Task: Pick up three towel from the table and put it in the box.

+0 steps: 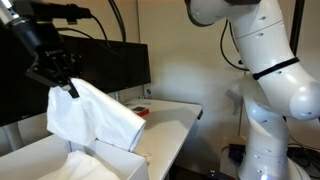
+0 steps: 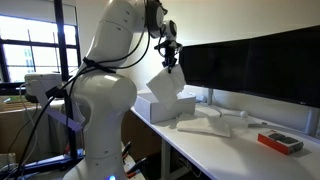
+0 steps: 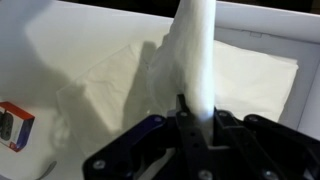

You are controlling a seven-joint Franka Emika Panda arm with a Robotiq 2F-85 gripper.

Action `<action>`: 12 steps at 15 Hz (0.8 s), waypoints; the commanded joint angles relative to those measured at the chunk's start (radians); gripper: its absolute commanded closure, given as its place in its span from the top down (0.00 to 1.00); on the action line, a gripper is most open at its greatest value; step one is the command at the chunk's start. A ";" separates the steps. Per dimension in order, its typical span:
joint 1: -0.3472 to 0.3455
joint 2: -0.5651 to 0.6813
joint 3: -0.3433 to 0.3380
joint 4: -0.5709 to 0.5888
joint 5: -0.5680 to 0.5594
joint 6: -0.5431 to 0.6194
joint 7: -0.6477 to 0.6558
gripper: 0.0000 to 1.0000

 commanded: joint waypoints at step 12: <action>0.379 0.394 -0.124 0.757 -0.158 -0.427 0.020 0.10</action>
